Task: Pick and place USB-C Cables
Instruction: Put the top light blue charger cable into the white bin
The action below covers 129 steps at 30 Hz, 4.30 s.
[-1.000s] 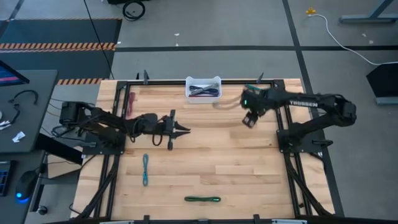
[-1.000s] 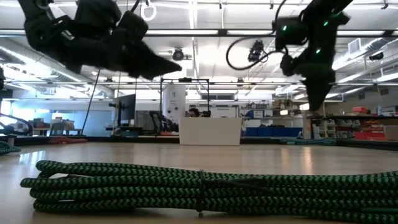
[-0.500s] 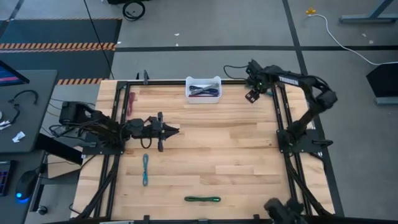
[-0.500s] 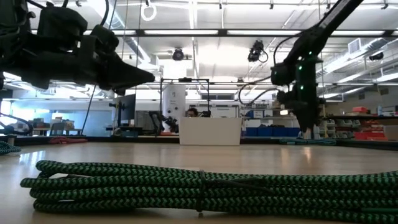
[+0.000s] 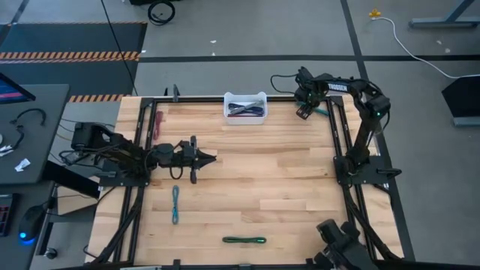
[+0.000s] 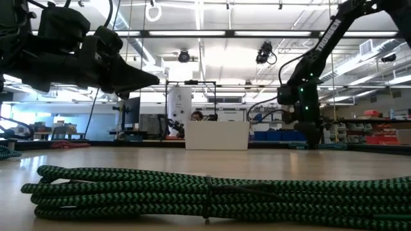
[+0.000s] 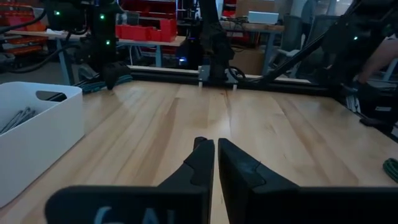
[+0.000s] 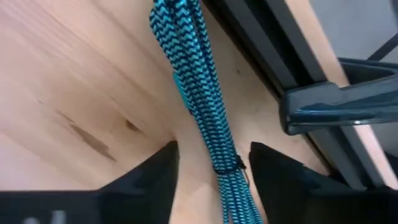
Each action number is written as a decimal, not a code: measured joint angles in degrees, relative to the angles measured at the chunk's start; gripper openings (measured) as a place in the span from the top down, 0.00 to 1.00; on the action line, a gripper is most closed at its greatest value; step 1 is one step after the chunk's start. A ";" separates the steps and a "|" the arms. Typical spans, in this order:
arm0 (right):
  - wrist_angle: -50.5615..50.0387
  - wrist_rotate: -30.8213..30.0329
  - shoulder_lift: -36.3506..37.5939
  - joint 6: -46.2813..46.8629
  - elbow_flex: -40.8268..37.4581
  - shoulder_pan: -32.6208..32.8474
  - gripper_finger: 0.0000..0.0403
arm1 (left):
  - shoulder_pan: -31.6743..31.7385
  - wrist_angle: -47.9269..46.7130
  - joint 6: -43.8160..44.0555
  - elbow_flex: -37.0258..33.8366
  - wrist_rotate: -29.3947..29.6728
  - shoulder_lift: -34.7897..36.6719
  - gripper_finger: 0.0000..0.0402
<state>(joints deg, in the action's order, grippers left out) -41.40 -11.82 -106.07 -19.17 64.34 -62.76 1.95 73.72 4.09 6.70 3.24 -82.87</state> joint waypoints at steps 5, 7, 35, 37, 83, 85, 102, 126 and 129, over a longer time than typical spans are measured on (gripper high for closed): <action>-1.74 2.14 -1.35 1.34 0.99 -0.47 0.75 | -0.59 0.00 0.60 0.00 0.00 0.00 0.93; -1.90 3.34 -1.35 1.15 0.92 -0.51 0.85 | -0.87 0.19 0.62 0.00 0.01 0.00 0.93; 66.79 -1.86 36.42 34.80 -45.02 42.54 0.94 | -2.49 -0.01 1.22 0.16 3.54 0.00 0.94; 76.21 -1.78 36.27 32.54 -47.55 47.54 0.94 | -2.50 -0.08 0.20 0.72 4.45 0.00 0.93; 130.86 5.27 -0.98 9.83 -34.00 67.02 0.94 | 1.26 -27.88 -9.57 27.47 -17.20 -9.81 0.42; 130.72 5.21 -0.98 9.72 -33.51 67.01 0.94 | 1.26 -24.87 -8.88 27.47 -17.20 -9.77 0.40; 129.94 2.77 -0.98 8.86 -31.50 66.77 0.90 | 0.69 -16.48 -7.15 28.31 -9.42 -11.96 0.49; 125.87 -11.71 17.47 26.04 -58.91 71.90 0.63 | 12.68 -75.72 -14.34 48.95 10.52 -0.49 0.93; 125.34 -11.71 15.90 29.48 -59.80 72.67 0.63 | 19.17 -89.27 -20.20 61.81 3.26 -6.84 0.93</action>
<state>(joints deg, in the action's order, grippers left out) 83.94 -23.53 -90.16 10.32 4.54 9.92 21.11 -15.55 -16.11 68.51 6.50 -89.71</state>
